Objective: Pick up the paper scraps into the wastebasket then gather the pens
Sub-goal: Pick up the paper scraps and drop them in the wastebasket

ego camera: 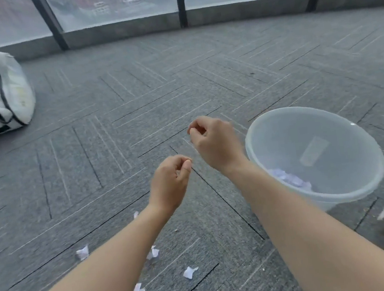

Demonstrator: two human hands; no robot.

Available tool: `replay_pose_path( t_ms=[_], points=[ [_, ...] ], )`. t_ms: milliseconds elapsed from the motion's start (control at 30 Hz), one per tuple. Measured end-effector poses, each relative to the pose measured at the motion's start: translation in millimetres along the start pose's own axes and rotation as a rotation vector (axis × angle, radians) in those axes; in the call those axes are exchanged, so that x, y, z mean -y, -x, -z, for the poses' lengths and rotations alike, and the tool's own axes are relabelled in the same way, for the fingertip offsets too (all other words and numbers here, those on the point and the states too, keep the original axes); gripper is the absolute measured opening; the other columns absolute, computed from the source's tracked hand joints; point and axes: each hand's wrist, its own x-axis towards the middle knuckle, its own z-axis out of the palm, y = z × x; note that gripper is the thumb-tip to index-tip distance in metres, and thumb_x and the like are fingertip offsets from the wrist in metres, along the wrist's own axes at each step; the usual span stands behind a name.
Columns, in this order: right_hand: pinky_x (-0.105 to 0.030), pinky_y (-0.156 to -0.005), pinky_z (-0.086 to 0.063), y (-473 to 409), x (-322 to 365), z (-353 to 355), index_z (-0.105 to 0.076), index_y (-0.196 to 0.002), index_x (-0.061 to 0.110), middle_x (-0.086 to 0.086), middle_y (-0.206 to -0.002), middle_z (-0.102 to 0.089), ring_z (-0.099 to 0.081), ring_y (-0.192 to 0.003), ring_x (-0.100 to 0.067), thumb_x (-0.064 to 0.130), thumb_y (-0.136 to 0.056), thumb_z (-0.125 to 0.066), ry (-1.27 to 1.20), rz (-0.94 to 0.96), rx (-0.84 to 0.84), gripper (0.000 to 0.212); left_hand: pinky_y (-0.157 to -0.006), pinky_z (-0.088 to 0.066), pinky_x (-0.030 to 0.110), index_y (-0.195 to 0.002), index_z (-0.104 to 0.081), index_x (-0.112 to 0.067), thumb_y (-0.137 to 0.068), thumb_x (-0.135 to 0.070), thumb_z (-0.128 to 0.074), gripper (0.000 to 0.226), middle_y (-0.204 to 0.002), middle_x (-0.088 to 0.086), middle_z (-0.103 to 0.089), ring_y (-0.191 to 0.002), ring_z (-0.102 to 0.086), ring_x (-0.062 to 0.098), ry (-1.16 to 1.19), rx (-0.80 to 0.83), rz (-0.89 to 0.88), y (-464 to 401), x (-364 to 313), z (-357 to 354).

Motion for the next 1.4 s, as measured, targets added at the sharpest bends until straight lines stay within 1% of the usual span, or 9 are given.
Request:
replay_pose_path(
  t_ms=[233, 333, 433, 567, 700, 967, 1167, 1300, 1400],
  points=[
    [-0.04, -0.066, -0.054, 44.7, 31.7, -175.0, -0.067, -0.092, 0.018, -0.001, -0.083, -0.069, -0.061, -0.075, -0.023, 0.022, -0.091, -0.047, 0.003, 0.033, 0.548, 0.02, -0.079, -0.042, 0.03, -0.096, -0.066, -0.021, -0.092, -0.023, -0.054, 0.012, -0.096, -0.003, -0.063, -0.095, -0.057, 0.018, -0.32, -0.031, 0.458, 118.1, 152.0, 96.1],
    [-0.041, -0.082, -0.053, 74.7, 27.5, -222.6, -0.061, -0.118, 0.025, -0.001, -0.116, -0.064, -0.059, -0.102, -0.024, 0.026, -0.092, -0.046, 0.124, 0.112, 0.79, 0.03, -0.089, -0.043, 0.034, -0.107, -0.064, -0.018, -0.092, -0.026, -0.055, 0.019, -0.109, 0.001, -0.062, -0.107, -0.055, 0.021, -0.392, -0.089, 0.604, 170.3, 195.5, 122.0],
    [-0.048, -0.104, -0.038, 110.1, 4.7, -254.6, -0.038, -0.142, 0.032, 0.0, -0.149, -0.037, -0.032, -0.136, -0.03, 0.04, -0.092, -0.049, 0.3, 0.201, 1.002, 0.052, -0.101, -0.037, 0.037, -0.123, -0.058, -0.018, -0.09, -0.034, -0.056, 0.036, -0.129, 0.003, -0.055, -0.122, -0.045, 0.022, -0.462, -0.134, 0.717, 216.7, 225.7, 133.2],
    [-0.054, -0.118, -0.006, 168.3, -36.4, -276.9, 0.003, -0.148, 0.045, -0.002, -0.161, 0.013, 0.012, -0.145, -0.038, 0.072, -0.082, -0.045, 0.499, 0.263, 1.073, 0.086, -0.109, -0.023, 0.052, -0.139, -0.039, -0.032, -0.083, -0.063, -0.047, 0.064, -0.152, 0.006, -0.03, -0.139, -0.025, 0.029, -0.698, -0.163, 0.924, 265.6, 258.6, 131.9],
    [-0.052, -0.117, 0.008, 200.5, -58.6, -293.3, 0.014, -0.148, 0.041, -0.007, -0.159, 0.021, 0.026, -0.141, -0.038, 0.084, -0.076, -0.029, 0.584, 0.335, 0.964, 0.094, -0.113, -0.007, 0.057, -0.149, -0.012, -0.034, -0.077, -0.074, -0.044, 0.089, -0.159, 0.013, -0.004, -0.145, -0.004, 0.033, -0.691, -0.253, 1.149, 297.7, 285.1, 130.4],
    [-0.04, -0.118, 0.009, 201.0, -31.9, -334.6, 0.018, -0.149, 0.032, -0.003, -0.156, 0.029, 0.03, -0.141, -0.021, 0.083, -0.075, -0.034, 0.456, 0.463, 0.984, 0.104, -0.116, 0.006, 0.04, -0.15, 0.008, -0.03, -0.076, -0.08, -0.037, 0.099, -0.16, 0.006, 0.009, -0.146, 0.008, 0.023, -0.582, -0.2, 0.956, 285.9, 323.8, 141.6],
    [-0.038, -0.118, 0.009, 190.1, -0.3, -385.5, 0.009, -0.151, 0.032, -0.003, -0.159, 0.021, 0.023, -0.145, -0.022, 0.076, -0.081, -0.039, 0.398, 0.626, 0.992, 0.096, -0.119, -0.009, 0.04, -0.151, -0.009, -0.021, -0.077, -0.073, -0.048, 0.099, -0.159, 0.001, -0.013, -0.146, -0.004, 0.018, -0.549, -0.094, 0.679, 254.1, 338.3, 146.9],
    [-0.047, -0.116, -0.016, 185.9, 4.9, -399.9, -0.038, -0.143, 0.02, -0.013, -0.154, -0.029, -0.02, -0.143, -0.034, 0.054, -0.092, -0.036, 0.375, 0.7, 0.906, 0.062, -0.113, -0.029, 0.042, -0.136, -0.044, -0.01, -0.076, -0.072, -0.043, 0.087, -0.139, 0.005, -0.042, -0.134, -0.032, 0.022, -0.485, -0.124, 0.55, 254.1, 332.5, 137.6],
    [-0.049, -0.087, -0.048, 185.4, 0.4, -406.1, -0.061, -0.109, 0.011, -0.015, -0.114, -0.059, -0.055, -0.102, -0.036, 0.027, -0.089, -0.057, 0.339, 0.802, 0.707, 0.026, -0.106, -0.035, 0.038, -0.119, -0.057, -0.008, -0.078, -0.067, -0.048, 0.072, -0.124, 0.003, -0.05, -0.122, -0.04, 0.019, -0.392, -0.128, 0.467, 263.7, 320.2, 125.9]
  ],
)
